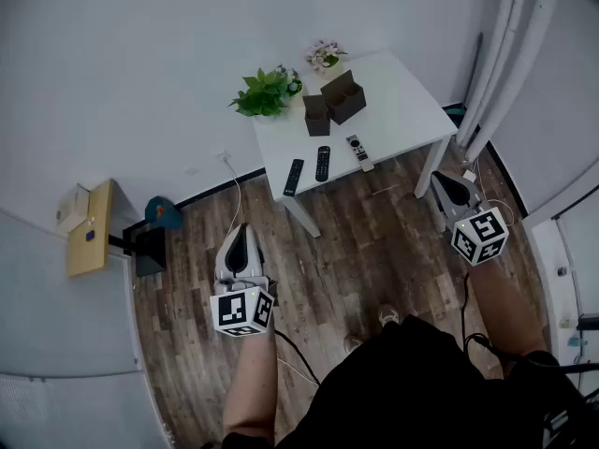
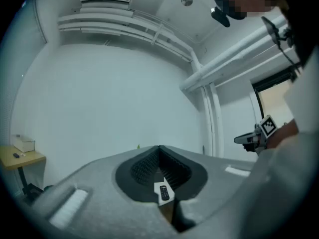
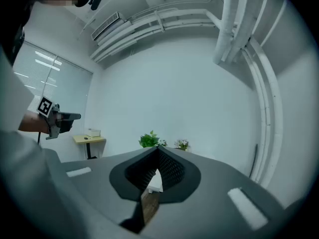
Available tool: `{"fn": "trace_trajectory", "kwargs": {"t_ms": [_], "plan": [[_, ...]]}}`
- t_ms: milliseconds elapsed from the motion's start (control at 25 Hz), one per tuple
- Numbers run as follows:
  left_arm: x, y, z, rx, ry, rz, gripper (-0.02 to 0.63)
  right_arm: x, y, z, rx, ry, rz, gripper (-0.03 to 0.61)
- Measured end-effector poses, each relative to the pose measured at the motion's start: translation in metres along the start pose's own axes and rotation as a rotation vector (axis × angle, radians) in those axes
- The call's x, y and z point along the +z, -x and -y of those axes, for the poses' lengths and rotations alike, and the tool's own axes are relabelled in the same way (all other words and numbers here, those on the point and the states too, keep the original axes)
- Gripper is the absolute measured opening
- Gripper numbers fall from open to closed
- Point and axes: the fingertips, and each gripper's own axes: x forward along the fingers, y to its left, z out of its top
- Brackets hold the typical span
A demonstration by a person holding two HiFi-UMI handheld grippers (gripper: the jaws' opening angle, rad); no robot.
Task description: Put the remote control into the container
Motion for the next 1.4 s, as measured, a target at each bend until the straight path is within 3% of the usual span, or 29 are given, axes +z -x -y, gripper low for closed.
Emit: {"fn": "trace_trajectory", "kwargs": {"t_ms": [520,960,1400], "plan": [[-0.016,-0.064,0.027,0.055,-0.015,-0.043,0.000,-0.013,-0.055,0.063,0.056,0.001,-0.005,0.002],[-0.036,-0.166,-0.027,0.039,-0.014,-0.038,0.000,-0.030,-0.150,0.082,0.010,-0.001,-0.049,0.002],[-0.056,-0.283,-0.084,-0.090,0.013,-0.078,0.000,-0.047,-0.254,0.091,-0.082,-0.057,-0.149,0.002]]}}
